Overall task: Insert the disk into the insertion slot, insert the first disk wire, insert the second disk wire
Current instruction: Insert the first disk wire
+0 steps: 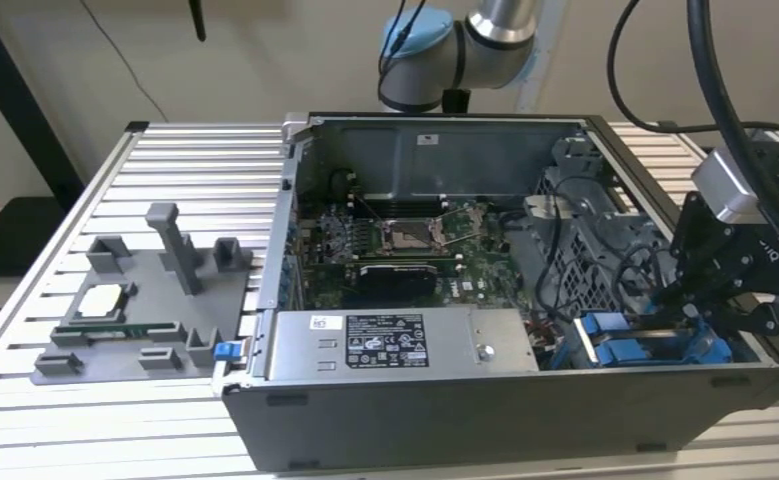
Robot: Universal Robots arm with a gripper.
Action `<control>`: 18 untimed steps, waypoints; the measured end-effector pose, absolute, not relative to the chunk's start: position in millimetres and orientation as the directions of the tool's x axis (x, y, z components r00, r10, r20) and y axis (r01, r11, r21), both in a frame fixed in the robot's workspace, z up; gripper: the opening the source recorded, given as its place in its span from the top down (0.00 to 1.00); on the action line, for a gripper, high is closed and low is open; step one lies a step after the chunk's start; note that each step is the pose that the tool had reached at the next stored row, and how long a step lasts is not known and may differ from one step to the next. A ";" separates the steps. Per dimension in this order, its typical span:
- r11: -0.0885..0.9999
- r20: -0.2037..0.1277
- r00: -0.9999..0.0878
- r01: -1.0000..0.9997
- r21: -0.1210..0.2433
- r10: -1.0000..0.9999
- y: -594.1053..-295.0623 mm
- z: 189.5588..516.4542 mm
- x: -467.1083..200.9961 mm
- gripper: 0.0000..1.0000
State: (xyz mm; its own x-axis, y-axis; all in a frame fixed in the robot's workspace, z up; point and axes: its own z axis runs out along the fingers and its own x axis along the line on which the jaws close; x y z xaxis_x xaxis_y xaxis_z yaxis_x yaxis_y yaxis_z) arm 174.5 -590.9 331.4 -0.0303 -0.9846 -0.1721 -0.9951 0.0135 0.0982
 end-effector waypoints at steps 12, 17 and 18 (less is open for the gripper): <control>0.014 -0.172 -0.030 -0.995 0.099 -0.985 -591.6 335.3 174.6 1.00; 0.013 -0.172 -0.030 -0.995 0.099 -0.985 -591.8 333.3 174.6 1.00; 0.013 -0.172 -0.030 -0.995 0.099 -0.985 -591.8 332.8 174.6 1.00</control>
